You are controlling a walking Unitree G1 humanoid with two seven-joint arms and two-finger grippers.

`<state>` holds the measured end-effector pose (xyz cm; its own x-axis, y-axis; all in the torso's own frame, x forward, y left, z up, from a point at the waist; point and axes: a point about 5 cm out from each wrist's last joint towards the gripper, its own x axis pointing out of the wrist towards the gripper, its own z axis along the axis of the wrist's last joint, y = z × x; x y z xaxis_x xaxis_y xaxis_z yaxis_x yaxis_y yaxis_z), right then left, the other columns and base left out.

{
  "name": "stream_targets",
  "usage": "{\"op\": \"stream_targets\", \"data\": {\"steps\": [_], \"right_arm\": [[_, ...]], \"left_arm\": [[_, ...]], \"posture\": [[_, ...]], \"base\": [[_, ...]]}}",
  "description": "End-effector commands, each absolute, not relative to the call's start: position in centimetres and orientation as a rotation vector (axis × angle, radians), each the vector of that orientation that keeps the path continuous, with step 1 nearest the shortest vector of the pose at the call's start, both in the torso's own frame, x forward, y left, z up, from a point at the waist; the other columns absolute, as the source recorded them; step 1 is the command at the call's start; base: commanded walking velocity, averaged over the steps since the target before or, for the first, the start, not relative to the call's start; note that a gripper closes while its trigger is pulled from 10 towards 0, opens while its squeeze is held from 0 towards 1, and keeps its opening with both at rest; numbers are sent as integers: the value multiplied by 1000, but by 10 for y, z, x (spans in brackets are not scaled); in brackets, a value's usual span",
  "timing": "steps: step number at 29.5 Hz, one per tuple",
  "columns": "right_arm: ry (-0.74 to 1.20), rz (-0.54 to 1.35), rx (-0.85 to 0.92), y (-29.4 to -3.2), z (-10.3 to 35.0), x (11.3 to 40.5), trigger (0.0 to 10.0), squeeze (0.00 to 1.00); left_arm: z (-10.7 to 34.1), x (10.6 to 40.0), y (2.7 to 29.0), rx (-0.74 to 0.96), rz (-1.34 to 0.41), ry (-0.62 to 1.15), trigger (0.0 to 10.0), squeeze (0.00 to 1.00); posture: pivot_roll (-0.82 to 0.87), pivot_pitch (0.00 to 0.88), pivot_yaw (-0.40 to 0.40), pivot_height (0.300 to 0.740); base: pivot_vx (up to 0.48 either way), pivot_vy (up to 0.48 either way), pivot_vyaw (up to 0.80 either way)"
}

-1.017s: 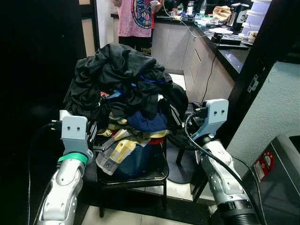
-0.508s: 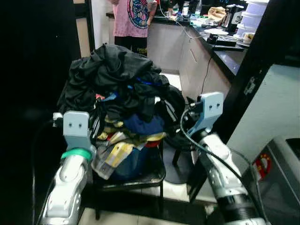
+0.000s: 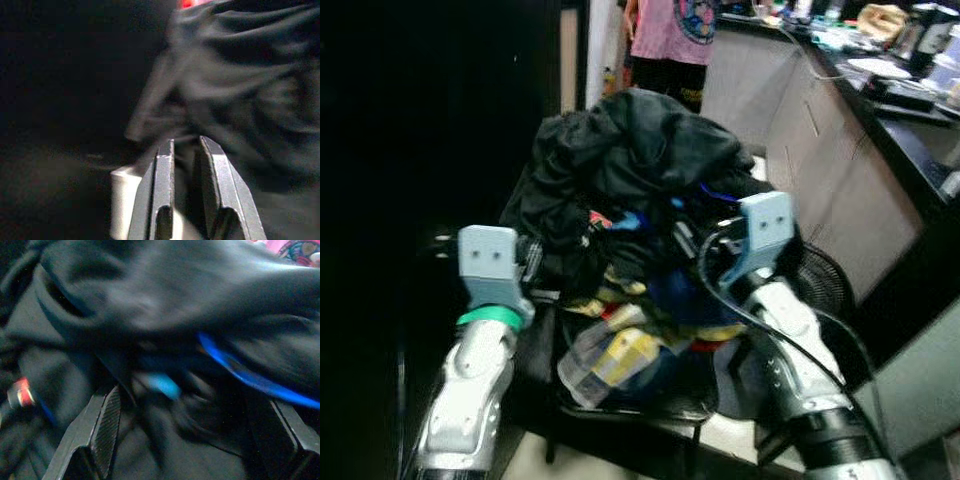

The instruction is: Clothes washing

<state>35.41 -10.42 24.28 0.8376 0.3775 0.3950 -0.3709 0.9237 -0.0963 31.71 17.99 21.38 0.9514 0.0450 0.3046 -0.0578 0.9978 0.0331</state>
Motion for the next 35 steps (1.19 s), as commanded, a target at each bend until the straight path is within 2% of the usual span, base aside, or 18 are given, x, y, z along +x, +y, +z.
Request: {"op": "stream_targets", "data": {"steps": [1,9,13,15,17,20,21,28,35], "right_arm": [[-401,382,-26,-109,238,355,10000,0],[-379,361,-22,-109,233,357,10000,0],[-356,313,9,-108,223,354,10000,0],[-353,306,13,-108,221,354,10000,0],[-351,266,34,-109,215,350,10000,0],[-351,251,41,-110,213,348,10000,0],[-355,218,58,-115,209,345,10000,0],[-356,180,73,-122,207,344,10000,0],[-358,163,85,-127,207,342,10000,0]], "left_arm": [[208,318,176,21,35,-288,10000,0],[209,321,178,-1,-5,-283,10000,0],[211,326,187,21,-26,-261,10000,0],[212,326,190,28,-25,-260,10000,0],[216,329,197,42,-26,-281,10000,0],[218,329,200,47,-28,-289,10000,0],[222,331,198,50,-57,-292,10000,0],[222,333,194,11,-111,-264,10000,0],[222,333,196,15,-117,-272,10000,0]], "posture": [[22,0,-74,740],[39,0,-43,740],[60,0,44,740],[60,0,44,740],[70,4,117,740],[71,6,123,740],[85,14,159,740],[73,8,168,740],[63,2,144,740]], "base": [[0,0,0],[0,0,0],[0,0,0],[0,0,0],[0,0,0],[0,0,0],[0,0,0],[0,0,0],[0,0,0]]}}
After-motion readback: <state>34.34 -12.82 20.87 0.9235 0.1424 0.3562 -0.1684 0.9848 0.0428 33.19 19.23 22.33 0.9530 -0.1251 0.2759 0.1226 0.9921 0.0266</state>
